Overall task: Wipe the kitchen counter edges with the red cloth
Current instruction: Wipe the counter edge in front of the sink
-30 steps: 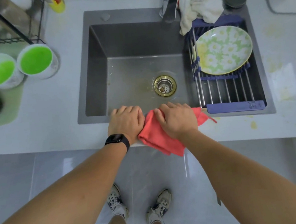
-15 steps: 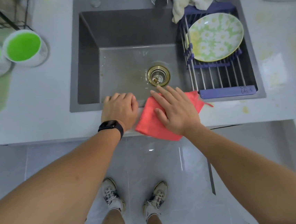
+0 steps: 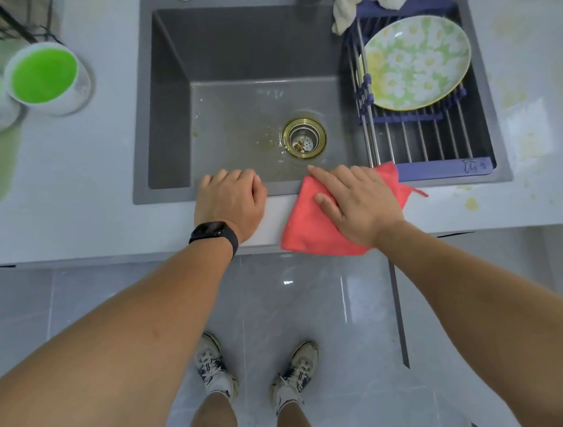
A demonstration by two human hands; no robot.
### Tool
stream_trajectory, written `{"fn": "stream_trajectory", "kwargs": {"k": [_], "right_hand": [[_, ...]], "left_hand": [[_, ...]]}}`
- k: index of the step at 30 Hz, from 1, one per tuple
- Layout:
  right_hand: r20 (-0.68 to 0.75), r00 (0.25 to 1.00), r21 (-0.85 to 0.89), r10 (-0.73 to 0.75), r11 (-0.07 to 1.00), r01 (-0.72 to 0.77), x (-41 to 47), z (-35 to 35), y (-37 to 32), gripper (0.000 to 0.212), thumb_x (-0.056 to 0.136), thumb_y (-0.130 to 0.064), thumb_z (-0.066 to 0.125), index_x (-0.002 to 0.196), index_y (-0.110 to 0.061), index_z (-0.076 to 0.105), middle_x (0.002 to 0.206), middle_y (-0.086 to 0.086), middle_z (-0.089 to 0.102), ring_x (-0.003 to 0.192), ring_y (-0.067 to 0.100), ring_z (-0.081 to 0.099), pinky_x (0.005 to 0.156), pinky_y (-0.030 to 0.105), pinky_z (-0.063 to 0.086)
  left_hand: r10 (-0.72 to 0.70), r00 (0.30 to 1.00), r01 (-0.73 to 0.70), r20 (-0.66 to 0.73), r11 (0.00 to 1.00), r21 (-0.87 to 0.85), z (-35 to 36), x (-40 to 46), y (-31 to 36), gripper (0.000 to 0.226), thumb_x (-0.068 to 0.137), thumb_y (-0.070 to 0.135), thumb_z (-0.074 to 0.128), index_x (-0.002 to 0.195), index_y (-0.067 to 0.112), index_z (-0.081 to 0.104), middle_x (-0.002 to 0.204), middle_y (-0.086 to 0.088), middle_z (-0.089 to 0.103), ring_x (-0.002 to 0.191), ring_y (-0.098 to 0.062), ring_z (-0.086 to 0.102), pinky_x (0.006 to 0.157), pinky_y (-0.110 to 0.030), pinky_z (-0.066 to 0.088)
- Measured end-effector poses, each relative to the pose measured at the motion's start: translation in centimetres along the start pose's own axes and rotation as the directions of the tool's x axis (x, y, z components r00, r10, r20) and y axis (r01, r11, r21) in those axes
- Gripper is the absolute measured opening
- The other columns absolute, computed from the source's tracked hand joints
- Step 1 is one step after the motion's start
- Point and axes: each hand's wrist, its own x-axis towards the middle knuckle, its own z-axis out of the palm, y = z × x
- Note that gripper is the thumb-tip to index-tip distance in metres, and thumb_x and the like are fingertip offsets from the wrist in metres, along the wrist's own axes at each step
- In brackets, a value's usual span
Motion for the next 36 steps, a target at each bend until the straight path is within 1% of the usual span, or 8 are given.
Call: {"fn": "stream_trajectory", "kwargs": {"k": [5, 10, 13, 15, 22, 27, 31, 36], "right_hand": [[0.082, 0.984, -0.013, 0.158, 0.988, -0.157, 3.6, -0.7, 0.4, 0.061, 0.108, -0.059, 0.013, 0.107, -0.027, 0.066, 0.105, 0.001, 0.07, 0.097, 0.029, 0.067, 0.074, 0.041, 0.05], [0.066, 0.986, -0.034, 0.156, 0.987, -0.154, 3.9, -0.7, 0.6, 0.062, 0.108, -0.06, 0.014, 0.102, -0.028, 0.068, 0.098, 0.006, 0.074, 0.089, 0.035, 0.069, 0.07, 0.042, 0.051], [0.004, 0.998, 0.025, 0.07, 0.997, -0.071, 2.6, -0.5, 0.4, 0.055, 0.109, -0.054, 0.021, 0.142, -0.027, 0.057, 0.129, 0.003, 0.069, 0.116, 0.031, 0.064, 0.095, 0.044, 0.049], [-0.029, 1.0, 0.011, 0.01, 1.0, -0.01, 1.2, -0.2, 0.4, 0.058, 0.109, -0.053, 0.026, 0.159, -0.026, 0.039, 0.156, 0.001, 0.051, 0.14, 0.028, 0.048, 0.119, 0.047, 0.032], [0.025, 0.999, -0.027, -0.028, 0.999, 0.029, -2.6, -0.1, 0.7, 0.069, 0.106, -0.061, 0.031, 0.164, -0.023, 0.026, 0.17, 0.004, 0.025, 0.157, 0.029, 0.021, 0.129, 0.046, 0.01], [-0.007, 1.0, 0.063, 0.018, 0.998, -0.018, -0.8, -0.2, 0.9, 0.058, 0.106, -0.06, 0.036, 0.151, -0.026, 0.048, 0.128, 0.0, 0.061, 0.117, 0.027, 0.057, 0.105, 0.042, 0.039], [0.093, 0.982, -0.002, 0.166, 0.986, -0.166, 2.5, -1.4, 1.2, 0.052, 0.105, -0.065, 0.025, 0.098, -0.031, 0.063, 0.095, -0.002, 0.07, 0.091, 0.028, 0.067, 0.074, 0.039, 0.046], [0.121, 0.966, -0.062, 0.228, 0.973, -0.222, 3.9, -1.4, 1.4, 0.067, 0.103, -0.069, 0.013, 0.085, -0.029, 0.063, 0.083, 0.0, 0.072, 0.081, 0.031, 0.068, 0.069, 0.039, 0.05]], "left_hand": [[0.002, 1.0, -0.003, 0.016, 0.999, 0.033, 0.1, 0.1, -0.1, 0.034, 0.099, 0.034, 0.029, 0.079, 0.023, 0.054, 0.076, 0.003, 0.063, 0.074, -0.027, 0.051, 0.075, -0.043, 0.039], [0.009, 1.0, -0.009, 0.011, 0.999, 0.034, 0.1, 0.2, -0.1, 0.032, 0.099, 0.034, 0.03, 0.078, 0.024, 0.051, 0.076, 0.004, 0.062, 0.073, -0.026, 0.049, 0.073, -0.041, 0.036], [0.003, 1.0, -0.003, 0.009, 1.0, 0.021, 0.1, 0.1, -0.2, 0.032, 0.099, 0.033, 0.031, 0.076, 0.023, 0.051, 0.074, 0.003, 0.061, 0.072, -0.026, 0.047, 0.074, -0.041, 0.036], [-0.003, 1.0, 0.003, 0.015, 1.0, 0.009, 0.1, 0.0, -0.2, 0.033, 0.099, 0.033, 0.031, 0.076, 0.022, 0.051, 0.074, 0.004, 0.061, 0.072, -0.026, 0.047, 0.075, -0.041, 0.036], [-0.015, 0.999, 0.015, 0.049, 1.0, -0.008, -0.3, 0.0, 0.0, 0.033, 0.099, 0.034, 0.029, 0.078, 0.023, 0.051, 0.076, 0.004, 0.062, 0.073, -0.025, 0.048, 0.076, -0.041, 0.038], [-0.026, 0.998, 0.026, 0.058, 1.0, -0.002, -0.2, 0.1, 0.0, 0.032, 0.099, 0.034, 0.029, 0.077, 0.023, 0.05, 0.074, 0.005, 0.06, 0.072, -0.025, 0.047, 0.076, -0.042, 0.039], [-0.017, 0.999, 0.017, 0.045, 1.0, 0.003, -0.3, 0.0, 0.1, 0.033, 0.099, 0.034, 0.028, 0.076, 0.024, 0.048, 0.072, 0.006, 0.057, 0.07, -0.026, 0.047, 0.075, -0.043, 0.039], [-0.004, 0.999, 0.005, 0.04, 1.0, -0.009, -0.1, 0.3, -0.2, 0.031, 0.098, 0.035, 0.03, 0.074, 0.024, 0.047, 0.07, 0.006, 0.056, 0.069, -0.025, 0.045, 0.073, -0.041, 0.038]]}}
